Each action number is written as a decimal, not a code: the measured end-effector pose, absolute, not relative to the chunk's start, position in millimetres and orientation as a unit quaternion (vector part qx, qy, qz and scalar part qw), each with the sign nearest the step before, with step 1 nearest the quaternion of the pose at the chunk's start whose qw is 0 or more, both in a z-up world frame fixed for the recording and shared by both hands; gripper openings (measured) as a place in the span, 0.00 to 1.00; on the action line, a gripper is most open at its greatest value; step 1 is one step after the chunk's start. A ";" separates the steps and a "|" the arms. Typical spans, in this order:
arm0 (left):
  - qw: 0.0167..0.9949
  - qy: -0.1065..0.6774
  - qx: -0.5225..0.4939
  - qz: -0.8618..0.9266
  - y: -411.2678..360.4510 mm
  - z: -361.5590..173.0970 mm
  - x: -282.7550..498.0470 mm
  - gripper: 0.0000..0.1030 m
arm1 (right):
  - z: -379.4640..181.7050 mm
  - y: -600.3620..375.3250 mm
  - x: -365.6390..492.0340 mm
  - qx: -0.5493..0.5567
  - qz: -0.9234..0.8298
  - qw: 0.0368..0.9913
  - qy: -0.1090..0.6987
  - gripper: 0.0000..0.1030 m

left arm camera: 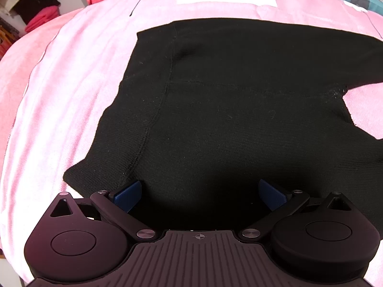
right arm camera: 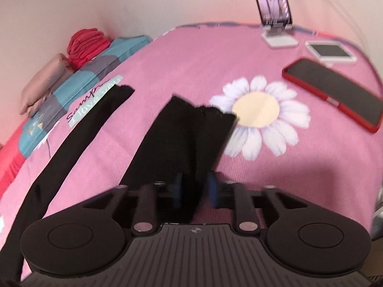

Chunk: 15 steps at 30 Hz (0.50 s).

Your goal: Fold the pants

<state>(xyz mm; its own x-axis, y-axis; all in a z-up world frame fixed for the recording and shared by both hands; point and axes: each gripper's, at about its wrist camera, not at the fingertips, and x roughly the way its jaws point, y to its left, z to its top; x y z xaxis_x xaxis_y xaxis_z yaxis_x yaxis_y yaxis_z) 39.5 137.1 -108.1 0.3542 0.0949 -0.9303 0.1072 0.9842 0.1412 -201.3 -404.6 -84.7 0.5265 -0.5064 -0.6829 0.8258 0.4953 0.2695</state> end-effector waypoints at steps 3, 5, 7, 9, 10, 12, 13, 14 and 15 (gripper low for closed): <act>0.820 0.566 0.088 -0.004 137.5 -107.8 38.1 1.00 | -73.2 -389.4 -198.3 0.243 -0.430 0.826 0.273 0.62; 0.821 0.564 0.088 -0.003 137.5 -107.8 36.9 1.00 | -70.0 -376.6 -191.6 0.211 -0.398 0.844 0.291 0.65; 0.822 0.563 0.087 -0.001 137.1 -107.7 36.2 1.00 | -70.1 -357.5 -182.6 0.170 -0.358 0.864 0.309 0.69; 0.820 0.566 0.090 0.002 135.8 -107.1 37.0 1.00 | -75.8 -344.6 -170.4 0.142 -0.309 0.875 0.345 0.77; 0.818 0.568 0.091 0.004 134.9 -106.5 37.8 1.00 | -82.5 -342.4 -163.3 0.134 -0.288 0.871 0.375 0.77; 0.815 0.572 0.092 0.009 133.0 -104.2 39.9 1.00 | -92.1 -341.3 -155.6 0.122 -0.301 0.851 0.413 0.74; 0.814 0.572 0.094 0.010 131.9 -102.8 39.9 1.00 | -91.4 -342.2 -158.5 0.131 -0.313 0.849 0.405 0.74; 0.815 0.572 0.095 0.011 130.7 -101.7 39.1 1.00 | -89.8 -344.3 -162.1 0.149 -0.316 0.849 0.397 0.75; 0.815 0.571 0.095 0.012 129.6 -100.7 38.1 1.00 | -88.7 -345.4 -164.2 0.161 -0.315 0.848 0.396 0.75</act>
<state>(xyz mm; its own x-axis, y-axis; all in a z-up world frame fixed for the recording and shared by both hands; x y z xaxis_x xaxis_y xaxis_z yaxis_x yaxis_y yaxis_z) 38.1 129.6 -100.7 0.3478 0.1284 -0.9287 0.0893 0.9815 0.1692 -164.2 -345.4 -88.7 0.4888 -0.4059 -0.7723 0.6607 0.7503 0.0238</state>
